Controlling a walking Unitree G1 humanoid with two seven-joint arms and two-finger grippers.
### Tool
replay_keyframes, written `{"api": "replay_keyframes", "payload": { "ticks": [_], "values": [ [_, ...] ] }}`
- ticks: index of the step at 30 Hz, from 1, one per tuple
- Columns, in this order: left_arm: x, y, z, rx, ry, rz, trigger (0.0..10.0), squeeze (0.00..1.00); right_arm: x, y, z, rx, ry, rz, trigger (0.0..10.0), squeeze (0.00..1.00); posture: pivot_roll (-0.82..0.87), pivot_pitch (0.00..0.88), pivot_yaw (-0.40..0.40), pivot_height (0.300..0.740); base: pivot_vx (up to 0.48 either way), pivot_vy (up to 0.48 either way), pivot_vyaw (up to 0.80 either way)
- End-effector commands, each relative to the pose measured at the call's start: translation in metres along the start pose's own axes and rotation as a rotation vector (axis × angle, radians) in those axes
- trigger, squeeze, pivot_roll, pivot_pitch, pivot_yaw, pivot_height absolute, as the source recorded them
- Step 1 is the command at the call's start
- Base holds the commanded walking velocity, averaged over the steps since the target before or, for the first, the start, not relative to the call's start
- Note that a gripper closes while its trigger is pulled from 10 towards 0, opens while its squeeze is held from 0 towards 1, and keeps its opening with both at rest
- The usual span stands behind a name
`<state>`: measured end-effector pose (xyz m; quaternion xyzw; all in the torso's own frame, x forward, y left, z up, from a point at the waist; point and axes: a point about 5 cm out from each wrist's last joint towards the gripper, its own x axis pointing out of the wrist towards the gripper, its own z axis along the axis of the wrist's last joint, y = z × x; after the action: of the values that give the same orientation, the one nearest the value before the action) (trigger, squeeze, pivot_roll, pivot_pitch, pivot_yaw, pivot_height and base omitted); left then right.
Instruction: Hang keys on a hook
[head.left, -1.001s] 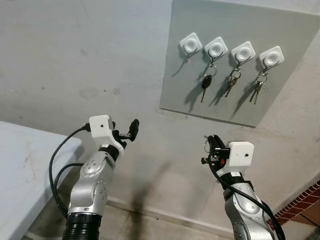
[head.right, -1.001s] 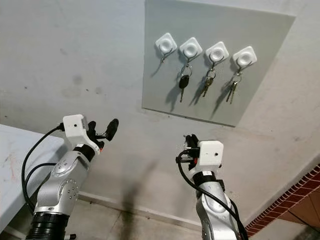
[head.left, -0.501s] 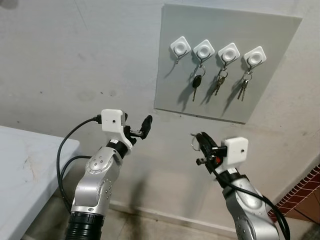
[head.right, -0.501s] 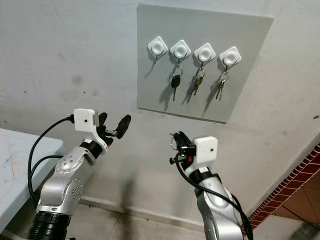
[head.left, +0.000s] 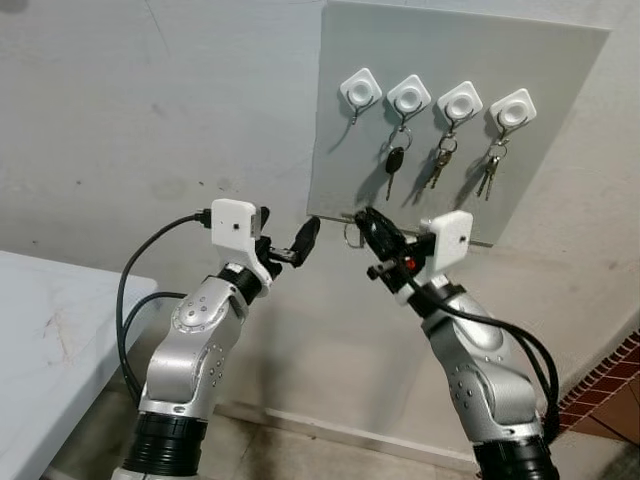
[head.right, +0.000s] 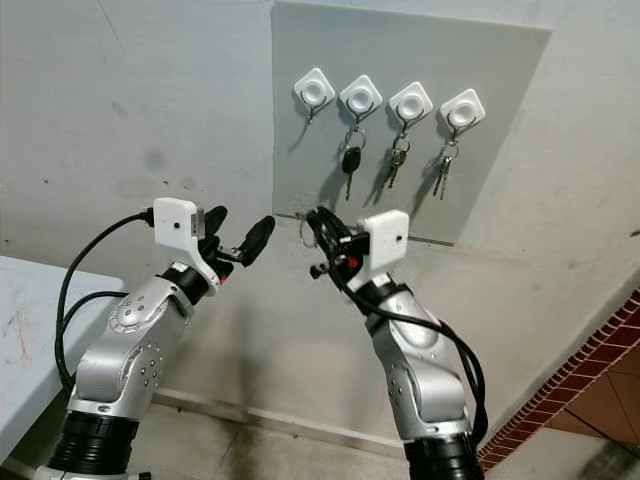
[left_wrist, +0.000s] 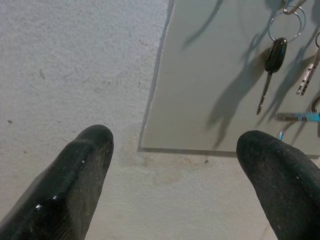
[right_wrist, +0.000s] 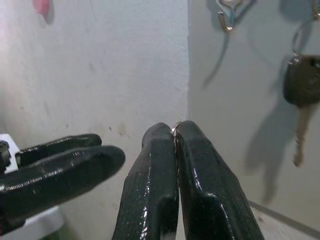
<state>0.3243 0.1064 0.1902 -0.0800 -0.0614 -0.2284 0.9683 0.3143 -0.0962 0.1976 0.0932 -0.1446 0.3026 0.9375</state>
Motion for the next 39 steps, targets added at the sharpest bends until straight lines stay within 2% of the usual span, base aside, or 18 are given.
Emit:
{"api": "replay_keyframes", "payload": {
  "ticks": [1, 15, 34, 39],
  "values": [
    [0.000, -0.003, 0.007, 0.002, -0.027, -0.024, 10.0, 0.00, 0.007, 0.000, 0.005, 0.013, -0.022, 0.022, 10.0, 0.00, -0.04, 0.002, -0.044, 0.740, 0.000, 0.000, 0.00],
    [0.004, -0.007, 0.013, -0.001, -0.042, -0.052, 10.0, 0.00, 0.032, -0.007, 0.035, 0.051, -0.184, -0.024, 10.0, 0.00, -0.04, 0.005, -0.043, 0.740, 0.000, 0.000, 0.00],
    [0.005, -0.016, 0.017, -0.010, -0.049, -0.098, 10.0, 0.00, 0.058, -0.010, 0.053, 0.078, -0.273, -0.059, 10.0, 0.00, -0.04, 0.005, -0.044, 0.740, 0.000, 0.000, 0.00],
    [0.005, -0.017, 0.017, -0.012, -0.046, -0.099, 10.0, 0.00, 0.068, -0.009, 0.053, 0.120, -0.285, -0.068, 10.0, 0.00, -0.04, 0.001, -0.045, 0.740, 0.000, 0.000, 0.00]
  ]
}}
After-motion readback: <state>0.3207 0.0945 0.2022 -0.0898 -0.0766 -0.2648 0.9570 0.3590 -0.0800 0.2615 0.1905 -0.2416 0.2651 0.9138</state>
